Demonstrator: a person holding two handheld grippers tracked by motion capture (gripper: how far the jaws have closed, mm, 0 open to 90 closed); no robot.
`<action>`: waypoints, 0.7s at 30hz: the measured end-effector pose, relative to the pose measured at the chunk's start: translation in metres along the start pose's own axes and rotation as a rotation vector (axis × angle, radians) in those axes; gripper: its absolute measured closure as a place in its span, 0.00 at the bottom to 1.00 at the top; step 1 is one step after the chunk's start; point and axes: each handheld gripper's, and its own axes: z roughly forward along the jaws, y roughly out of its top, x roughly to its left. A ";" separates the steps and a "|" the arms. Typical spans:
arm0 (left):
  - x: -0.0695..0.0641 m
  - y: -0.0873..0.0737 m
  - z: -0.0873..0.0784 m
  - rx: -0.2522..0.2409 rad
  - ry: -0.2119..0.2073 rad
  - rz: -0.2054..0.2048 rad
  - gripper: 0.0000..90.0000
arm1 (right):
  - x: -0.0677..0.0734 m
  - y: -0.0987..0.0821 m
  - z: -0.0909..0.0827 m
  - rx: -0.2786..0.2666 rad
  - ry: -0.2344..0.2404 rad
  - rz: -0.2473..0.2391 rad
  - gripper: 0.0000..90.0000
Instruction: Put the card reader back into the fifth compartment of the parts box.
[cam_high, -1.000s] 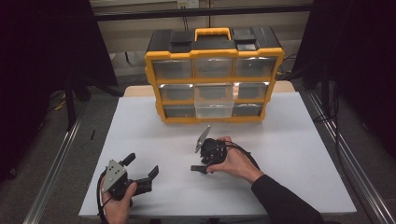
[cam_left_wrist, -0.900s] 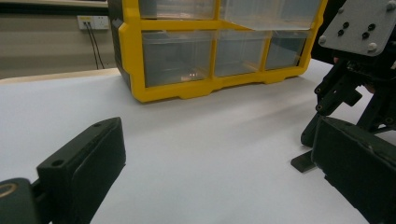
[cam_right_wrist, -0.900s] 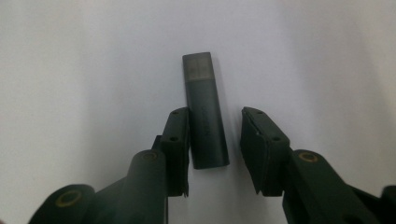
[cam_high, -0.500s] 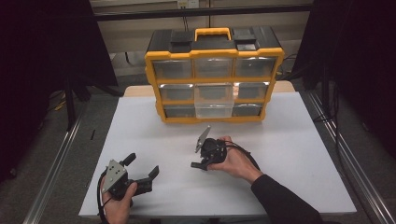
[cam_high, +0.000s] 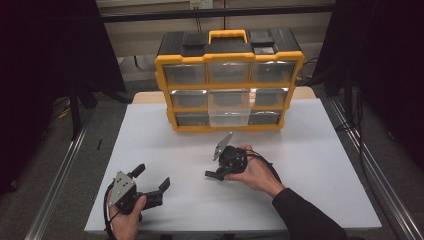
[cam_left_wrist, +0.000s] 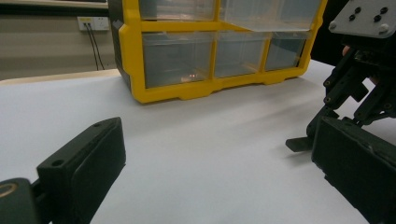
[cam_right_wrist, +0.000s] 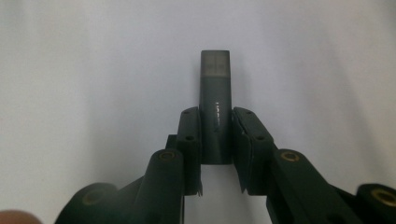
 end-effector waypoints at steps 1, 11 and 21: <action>0.000 0.000 0.000 0.000 0.001 0.000 0.03 | 0.000 -0.001 -0.001 -0.010 -0.003 -0.002 0.82; 0.000 0.000 0.000 0.001 0.002 0.001 0.03 | 0.001 -0.016 -0.013 -0.086 -0.022 0.041 0.82; 0.000 0.000 0.001 0.001 0.000 -0.004 0.03 | 0.002 -0.028 -0.022 -0.153 -0.043 0.064 0.82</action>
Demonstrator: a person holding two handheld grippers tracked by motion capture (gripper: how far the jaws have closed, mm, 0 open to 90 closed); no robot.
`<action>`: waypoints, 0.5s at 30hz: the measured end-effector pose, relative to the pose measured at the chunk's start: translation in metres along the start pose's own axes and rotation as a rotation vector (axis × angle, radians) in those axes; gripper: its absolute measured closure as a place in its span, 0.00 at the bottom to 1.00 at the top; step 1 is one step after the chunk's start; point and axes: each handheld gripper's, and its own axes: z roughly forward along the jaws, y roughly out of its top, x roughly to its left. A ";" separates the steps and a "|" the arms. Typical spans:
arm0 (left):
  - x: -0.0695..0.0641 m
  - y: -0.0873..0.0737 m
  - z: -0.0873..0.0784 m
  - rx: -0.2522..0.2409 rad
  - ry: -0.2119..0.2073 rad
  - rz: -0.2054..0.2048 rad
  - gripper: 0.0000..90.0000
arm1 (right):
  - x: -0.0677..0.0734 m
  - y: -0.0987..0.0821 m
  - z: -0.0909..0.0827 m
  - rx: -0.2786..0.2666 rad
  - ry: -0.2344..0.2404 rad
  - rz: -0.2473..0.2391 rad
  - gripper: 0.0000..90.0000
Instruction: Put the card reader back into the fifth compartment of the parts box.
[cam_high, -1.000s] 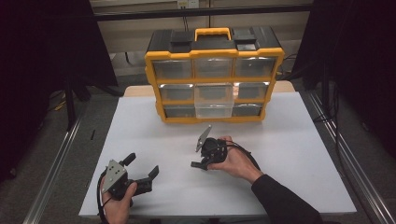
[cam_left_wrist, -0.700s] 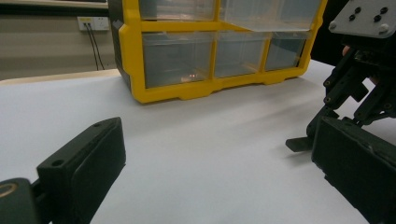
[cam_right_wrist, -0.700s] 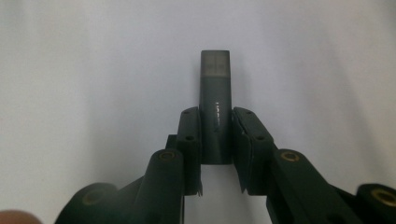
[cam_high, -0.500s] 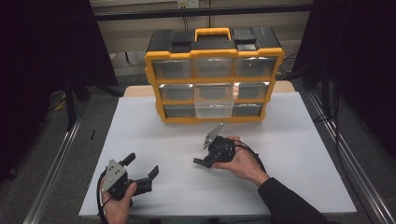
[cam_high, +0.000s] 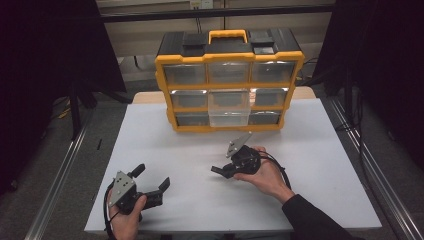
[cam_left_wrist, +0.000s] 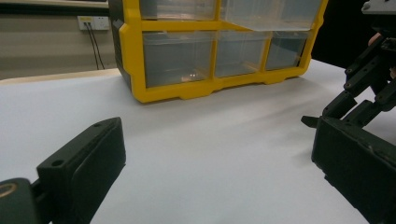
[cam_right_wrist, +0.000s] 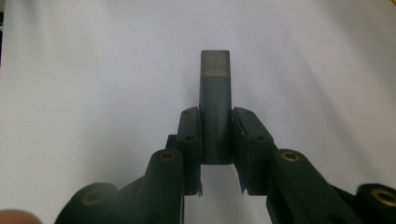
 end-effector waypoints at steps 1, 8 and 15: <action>0.000 0.000 0.000 0.000 0.000 0.000 0.03 | 0.000 -0.001 -0.001 -0.005 0.001 0.004 0.82; 0.000 0.000 0.000 -0.001 0.002 0.004 0.03 | 0.002 -0.006 -0.018 -0.042 -0.003 0.014 0.82; 0.000 0.000 0.000 0.000 -0.001 0.002 0.03 | 0.001 -0.008 -0.032 -0.099 -0.006 0.031 0.82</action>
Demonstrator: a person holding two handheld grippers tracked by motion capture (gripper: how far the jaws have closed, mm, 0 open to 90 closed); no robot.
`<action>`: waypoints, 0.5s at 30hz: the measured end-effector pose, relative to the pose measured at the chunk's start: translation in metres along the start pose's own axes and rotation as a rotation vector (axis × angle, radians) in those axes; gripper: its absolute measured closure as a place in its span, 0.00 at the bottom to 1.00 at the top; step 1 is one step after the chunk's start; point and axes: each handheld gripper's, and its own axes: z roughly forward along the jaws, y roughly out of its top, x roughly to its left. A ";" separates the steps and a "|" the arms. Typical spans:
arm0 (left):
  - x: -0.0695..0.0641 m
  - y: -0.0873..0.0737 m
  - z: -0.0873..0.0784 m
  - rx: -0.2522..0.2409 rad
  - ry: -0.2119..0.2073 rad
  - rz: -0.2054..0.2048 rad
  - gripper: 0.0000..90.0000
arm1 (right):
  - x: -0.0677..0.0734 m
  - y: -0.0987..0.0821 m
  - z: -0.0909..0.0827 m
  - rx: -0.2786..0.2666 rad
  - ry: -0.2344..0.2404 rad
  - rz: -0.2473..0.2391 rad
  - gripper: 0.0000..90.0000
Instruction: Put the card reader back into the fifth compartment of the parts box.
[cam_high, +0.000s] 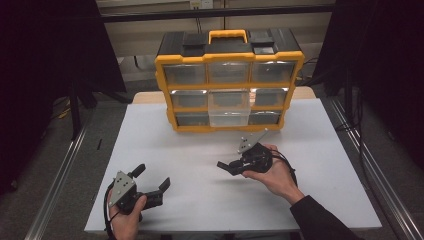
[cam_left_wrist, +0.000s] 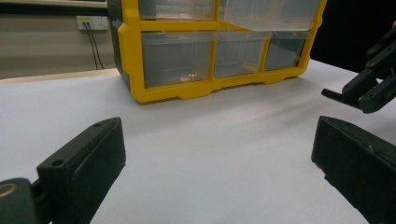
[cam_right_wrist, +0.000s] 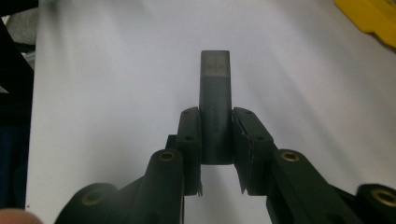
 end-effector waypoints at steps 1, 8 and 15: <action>0.000 0.000 0.000 -0.004 0.000 -0.009 0.03 | 0.000 0.001 -0.002 -0.009 0.002 0.001 0.82; 0.000 0.000 0.000 -0.002 0.001 0.000 0.03 | 0.003 0.005 -0.010 -0.041 -0.005 -0.008 0.82; 0.000 0.000 0.000 -0.003 -0.002 -0.003 0.03 | 0.003 0.007 -0.020 -0.065 -0.014 -0.012 0.82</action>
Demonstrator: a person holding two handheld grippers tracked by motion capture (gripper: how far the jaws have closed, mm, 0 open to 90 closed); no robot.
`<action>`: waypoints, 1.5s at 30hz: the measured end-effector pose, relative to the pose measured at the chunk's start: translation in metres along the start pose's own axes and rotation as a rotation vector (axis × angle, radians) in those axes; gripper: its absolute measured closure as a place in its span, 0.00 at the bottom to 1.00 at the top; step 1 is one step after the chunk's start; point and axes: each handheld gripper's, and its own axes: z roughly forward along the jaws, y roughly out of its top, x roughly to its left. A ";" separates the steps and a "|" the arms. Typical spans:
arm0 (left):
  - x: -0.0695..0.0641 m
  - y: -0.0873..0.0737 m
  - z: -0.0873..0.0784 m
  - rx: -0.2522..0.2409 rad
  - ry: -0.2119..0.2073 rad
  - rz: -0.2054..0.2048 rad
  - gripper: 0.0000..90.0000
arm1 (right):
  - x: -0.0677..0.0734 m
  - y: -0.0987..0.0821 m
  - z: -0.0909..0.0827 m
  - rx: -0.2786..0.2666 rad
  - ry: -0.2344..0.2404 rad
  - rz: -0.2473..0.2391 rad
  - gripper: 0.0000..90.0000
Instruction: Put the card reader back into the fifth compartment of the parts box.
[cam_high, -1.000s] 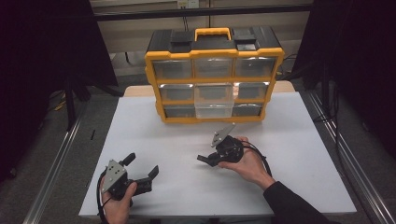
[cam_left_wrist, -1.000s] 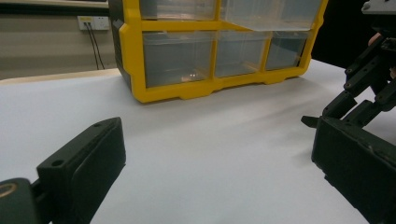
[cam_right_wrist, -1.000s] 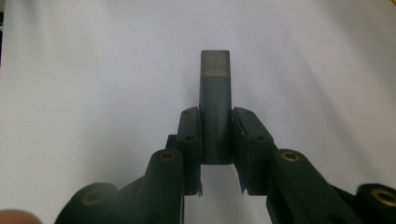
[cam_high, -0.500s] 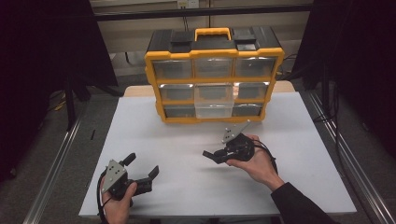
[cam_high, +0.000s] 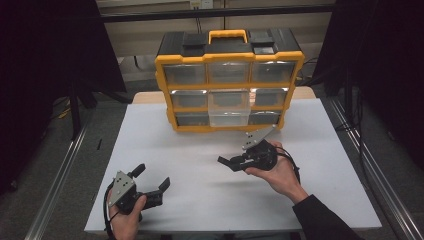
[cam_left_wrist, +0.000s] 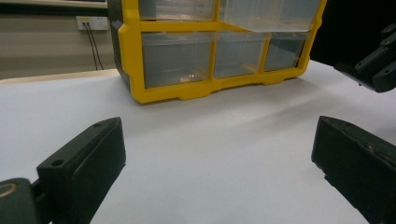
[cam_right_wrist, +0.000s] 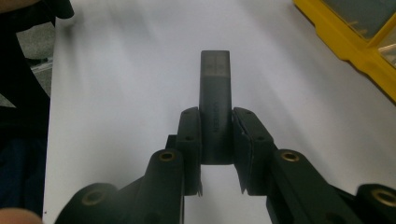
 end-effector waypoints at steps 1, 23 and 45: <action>0.000 0.000 0.000 -0.001 0.000 0.000 0.03 | 0.000 0.000 -0.001 -0.004 -0.002 -0.001 0.82; 0.000 0.000 0.000 -0.001 0.001 0.004 0.03 | 0.002 0.010 -0.028 -0.074 -0.032 -0.015 0.82; -0.002 0.000 0.001 -0.003 -0.016 0.015 0.03 | -0.001 0.036 -0.046 -0.112 -0.050 -0.045 0.82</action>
